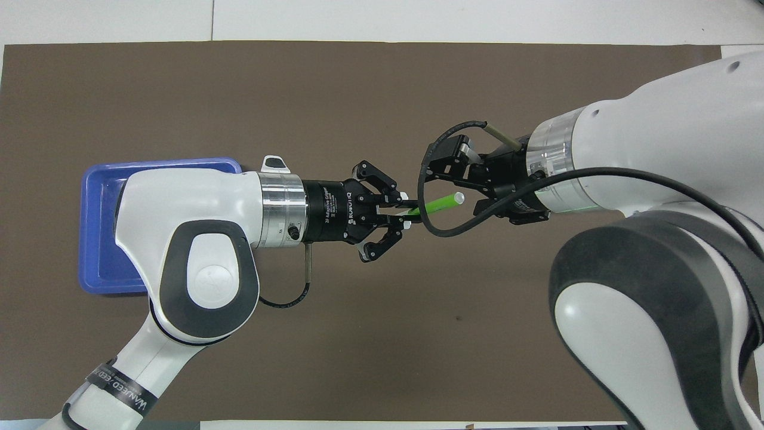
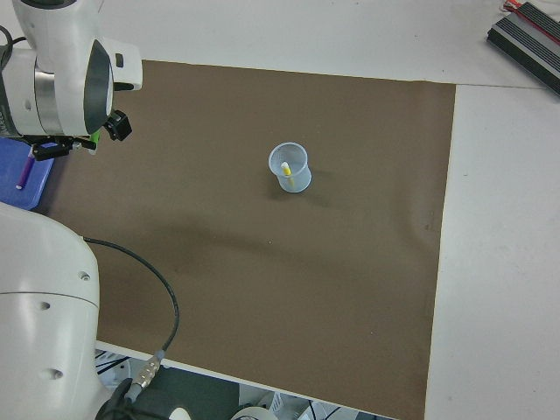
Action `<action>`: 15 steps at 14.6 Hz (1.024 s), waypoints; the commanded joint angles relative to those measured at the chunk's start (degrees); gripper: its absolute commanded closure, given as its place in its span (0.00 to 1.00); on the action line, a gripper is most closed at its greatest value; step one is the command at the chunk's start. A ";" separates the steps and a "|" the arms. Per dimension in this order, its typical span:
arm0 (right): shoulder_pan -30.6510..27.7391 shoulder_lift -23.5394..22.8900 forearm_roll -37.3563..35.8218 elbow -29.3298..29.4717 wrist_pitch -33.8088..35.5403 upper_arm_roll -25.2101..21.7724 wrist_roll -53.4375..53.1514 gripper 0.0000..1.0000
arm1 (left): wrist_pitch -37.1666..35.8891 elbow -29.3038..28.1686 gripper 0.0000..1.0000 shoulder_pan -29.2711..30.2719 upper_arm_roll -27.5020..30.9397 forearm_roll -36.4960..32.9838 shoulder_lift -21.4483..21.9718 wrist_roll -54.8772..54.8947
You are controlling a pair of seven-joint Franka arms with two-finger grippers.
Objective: Transfer and insert pens with both arms
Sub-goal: 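Hand the green pen from the left gripper to the right gripper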
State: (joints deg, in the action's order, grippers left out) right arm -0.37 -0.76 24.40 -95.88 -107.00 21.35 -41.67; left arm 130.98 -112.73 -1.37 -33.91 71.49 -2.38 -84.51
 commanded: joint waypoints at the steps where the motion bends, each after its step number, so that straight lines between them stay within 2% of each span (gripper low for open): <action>1: -0.95 1.55 0.65 -2.11 -1.20 0.97 -0.35 0.20 | 1.47 -2.05 1.00 -0.83 0.77 2.69 2.02 -0.57; 2: -1.03 1.55 0.64 -2.03 -1.28 0.97 -0.26 0.29 | 1.56 -2.05 1.00 -0.83 0.77 2.78 2.02 -0.57; 3: -1.04 1.55 0.64 -2.03 -1.20 0.97 -0.17 0.47 | 1.56 -2.05 1.00 -0.83 0.77 2.87 2.02 -0.57; 5: -1.04 1.46 0.56 -2.03 -1.29 0.97 0.18 0.93 | 1.91 -2.05 1.00 -0.83 0.77 2.87 2.02 -0.57; 6: -1.04 1.37 0.47 -1.94 -1.46 0.97 0.27 1.00 | 2.08 -2.14 1.00 -0.83 0.68 3.04 2.02 -0.57; 12: -1.30 1.20 -0.84 -1.59 -1.37 0.71 0.36 1.00 | 4.97 -2.23 1.00 -1.88 0.77 4.89 2.02 -0.48; 13: -1.30 1.28 -2.24 -1.59 -1.29 0.45 0.45 1.00 | 5.94 -2.23 0.40 -2.32 0.77 4.89 2.02 -0.13; 14: -1.39 1.29 -3.47 -1.59 -1.11 0.18 0.53 1.00 | 7.26 -2.23 0.01 -3.11 0.77 4.89 2.02 -0.13; 15: -1.47 1.29 -3.83 -1.59 -1.11 -0.52 1.14 1.00 | 8.49 -2.49 0.00 -3.55 0.86 4.80 2.02 -0.13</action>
State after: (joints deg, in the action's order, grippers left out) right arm -0.58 -0.47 22.08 -96.30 -107.90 21.12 -41.64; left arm 136.35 -113.16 -3.16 -33.90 74.70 -2.35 -84.63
